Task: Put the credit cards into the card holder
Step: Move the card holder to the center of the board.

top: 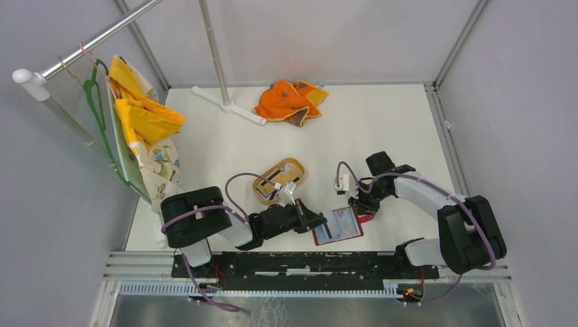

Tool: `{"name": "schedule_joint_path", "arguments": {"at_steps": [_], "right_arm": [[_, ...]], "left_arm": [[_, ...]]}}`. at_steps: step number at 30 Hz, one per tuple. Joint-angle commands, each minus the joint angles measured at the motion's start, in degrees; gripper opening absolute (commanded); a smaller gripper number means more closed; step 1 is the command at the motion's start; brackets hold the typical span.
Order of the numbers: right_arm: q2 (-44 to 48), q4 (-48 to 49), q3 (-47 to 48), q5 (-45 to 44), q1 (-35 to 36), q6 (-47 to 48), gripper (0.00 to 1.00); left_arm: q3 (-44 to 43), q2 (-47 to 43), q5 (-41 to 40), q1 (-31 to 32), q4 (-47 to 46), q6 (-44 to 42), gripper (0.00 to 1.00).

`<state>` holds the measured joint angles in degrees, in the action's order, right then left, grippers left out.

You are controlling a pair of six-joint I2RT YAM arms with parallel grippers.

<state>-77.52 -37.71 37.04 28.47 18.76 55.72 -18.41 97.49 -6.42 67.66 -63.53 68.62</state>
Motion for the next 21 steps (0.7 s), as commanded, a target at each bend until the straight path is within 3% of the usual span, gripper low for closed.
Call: {"name": "schedule_joint_path", "arguments": {"at_steps": [1,21], "right_arm": [[-0.19,0.83,-0.29,-1.11,0.34,-0.39,0.38],[0.1,0.94,-0.3,-1.45,0.67,-0.71,0.38]], "left_arm": [[-1.25,0.97,-1.4,0.45,-1.52,1.48,0.02],[-3.02,2.15,-3.35,1.62,5.55,4.63,0.02]]}}
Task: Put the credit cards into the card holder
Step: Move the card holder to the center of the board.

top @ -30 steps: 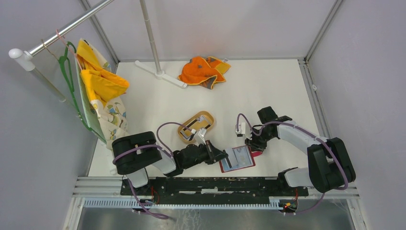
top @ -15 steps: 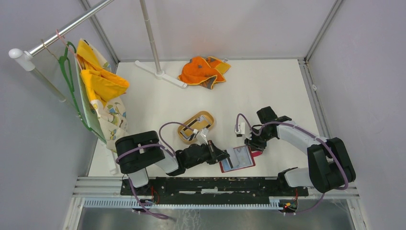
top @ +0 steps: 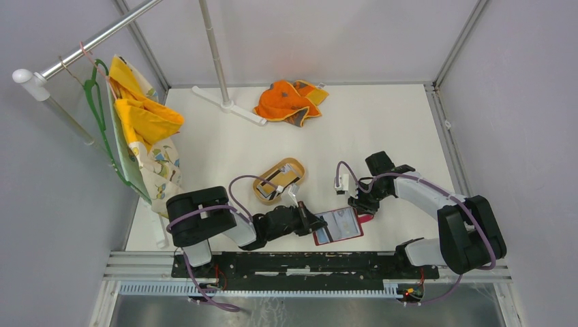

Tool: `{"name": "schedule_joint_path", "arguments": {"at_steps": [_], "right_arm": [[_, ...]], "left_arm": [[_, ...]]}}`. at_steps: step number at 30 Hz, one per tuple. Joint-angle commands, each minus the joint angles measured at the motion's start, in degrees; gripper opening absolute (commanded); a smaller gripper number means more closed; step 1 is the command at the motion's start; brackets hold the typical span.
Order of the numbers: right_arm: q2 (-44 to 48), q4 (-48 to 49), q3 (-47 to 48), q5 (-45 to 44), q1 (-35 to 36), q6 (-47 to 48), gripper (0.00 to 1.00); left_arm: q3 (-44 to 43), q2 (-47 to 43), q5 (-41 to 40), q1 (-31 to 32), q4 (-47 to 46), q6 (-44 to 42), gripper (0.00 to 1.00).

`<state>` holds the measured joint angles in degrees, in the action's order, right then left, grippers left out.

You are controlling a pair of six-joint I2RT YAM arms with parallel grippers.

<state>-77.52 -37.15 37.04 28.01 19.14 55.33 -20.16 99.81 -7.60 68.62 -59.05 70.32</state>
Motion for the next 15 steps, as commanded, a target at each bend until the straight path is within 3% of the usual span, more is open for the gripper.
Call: {"name": "schedule_joint_path", "arguments": {"at_steps": [1,15], "right_arm": [[0.17,0.33,-0.3,-1.02,0.32,-0.36,0.38],[-0.1,0.5,-0.39,-1.29,0.82,-0.43,0.38]], "left_arm": [[-1.07,-0.15,-2.38,0.72,1.11,3.21,0.02],[-1.05,0.48,-3.57,0.74,4.32,6.02,0.02]]}}
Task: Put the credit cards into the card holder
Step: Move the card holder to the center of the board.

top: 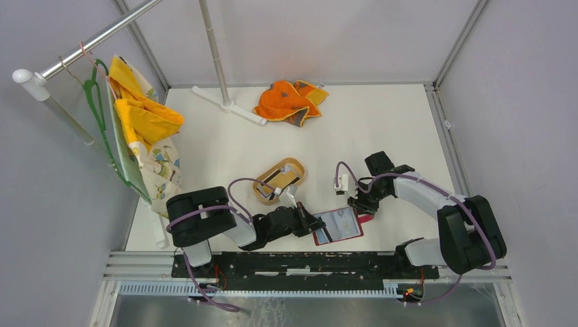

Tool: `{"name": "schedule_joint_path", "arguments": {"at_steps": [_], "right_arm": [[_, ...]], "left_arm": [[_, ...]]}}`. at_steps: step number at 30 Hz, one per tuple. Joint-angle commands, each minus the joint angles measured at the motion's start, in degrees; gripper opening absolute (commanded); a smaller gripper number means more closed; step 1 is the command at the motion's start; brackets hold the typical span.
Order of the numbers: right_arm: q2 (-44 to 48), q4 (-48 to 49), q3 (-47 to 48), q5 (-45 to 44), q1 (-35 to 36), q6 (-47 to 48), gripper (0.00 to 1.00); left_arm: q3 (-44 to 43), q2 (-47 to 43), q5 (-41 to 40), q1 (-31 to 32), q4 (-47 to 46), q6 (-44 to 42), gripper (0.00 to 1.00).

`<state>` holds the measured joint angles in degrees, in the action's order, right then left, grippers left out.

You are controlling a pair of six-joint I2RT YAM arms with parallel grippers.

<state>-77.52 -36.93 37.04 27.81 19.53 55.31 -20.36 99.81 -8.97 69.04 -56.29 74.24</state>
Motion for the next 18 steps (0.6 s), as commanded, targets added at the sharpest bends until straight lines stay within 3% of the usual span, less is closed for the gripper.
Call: {"name": "schedule_joint_path", "arguments": {"at_steps": [1,18], "right_arm": [[-0.08,0.32,-0.39,-1.09,0.52,-0.33,0.38],[0.16,0.35,-0.46,-1.14,0.52,-0.29,0.38]], "left_arm": [[-1.09,0.42,-2.23,0.35,2.14,2.08,0.02],[-4.15,2.01,-0.29,0.16,5.76,1.18,0.02]]}}
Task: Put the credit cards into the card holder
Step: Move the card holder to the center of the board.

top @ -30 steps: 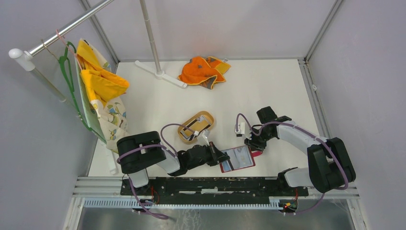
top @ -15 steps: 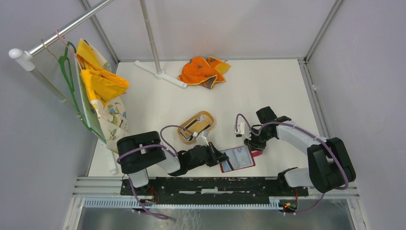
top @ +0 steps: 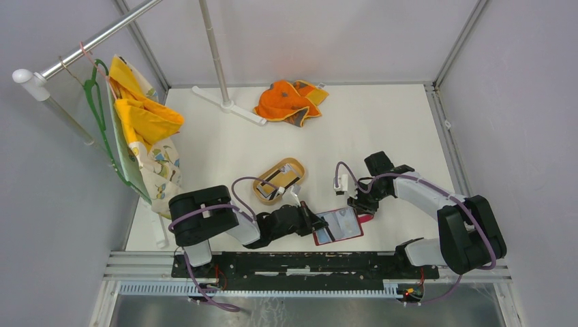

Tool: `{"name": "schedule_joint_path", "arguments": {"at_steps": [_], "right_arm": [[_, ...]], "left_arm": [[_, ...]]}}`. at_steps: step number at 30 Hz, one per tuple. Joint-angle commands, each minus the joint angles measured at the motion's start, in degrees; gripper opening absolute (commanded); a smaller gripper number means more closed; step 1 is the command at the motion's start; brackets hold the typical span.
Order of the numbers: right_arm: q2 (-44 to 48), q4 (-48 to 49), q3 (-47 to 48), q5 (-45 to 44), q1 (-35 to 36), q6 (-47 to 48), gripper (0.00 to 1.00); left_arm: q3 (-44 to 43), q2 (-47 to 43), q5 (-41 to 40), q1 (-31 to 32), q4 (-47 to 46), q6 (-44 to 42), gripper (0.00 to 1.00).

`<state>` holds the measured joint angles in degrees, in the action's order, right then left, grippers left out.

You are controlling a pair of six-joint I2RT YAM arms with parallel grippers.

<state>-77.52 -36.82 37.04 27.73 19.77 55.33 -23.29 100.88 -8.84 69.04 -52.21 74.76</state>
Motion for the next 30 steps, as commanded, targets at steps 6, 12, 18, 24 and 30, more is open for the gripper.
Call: {"name": "schedule_joint_path", "arguments": {"at_steps": [6,12,18,24,30], "right_arm": [[0.06,0.33,-0.47,-1.17,0.36,-0.4,0.38],[0.03,0.29,-0.47,-1.16,0.44,-0.44,0.38],[-0.02,0.25,-0.47,-1.08,0.42,-0.4,0.38],[-0.14,0.26,-0.52,-1.09,0.42,-0.38,0.38],[-0.18,0.32,-0.47,-1.08,0.49,-0.32,0.38]], "left_arm": [[-1.32,1.83,0.69,-0.14,0.35,0.67,0.02],[-1.23,2.96,2.15,-0.71,-1.85,0.43,0.02],[-1.39,4.46,3.84,-1.39,-4.53,0.05,0.02],[-1.97,5.49,5.08,-1.89,-5.63,-0.39,0.02],[-1.94,7.31,6.48,-2.38,-7.73,0.69,0.02]]}}
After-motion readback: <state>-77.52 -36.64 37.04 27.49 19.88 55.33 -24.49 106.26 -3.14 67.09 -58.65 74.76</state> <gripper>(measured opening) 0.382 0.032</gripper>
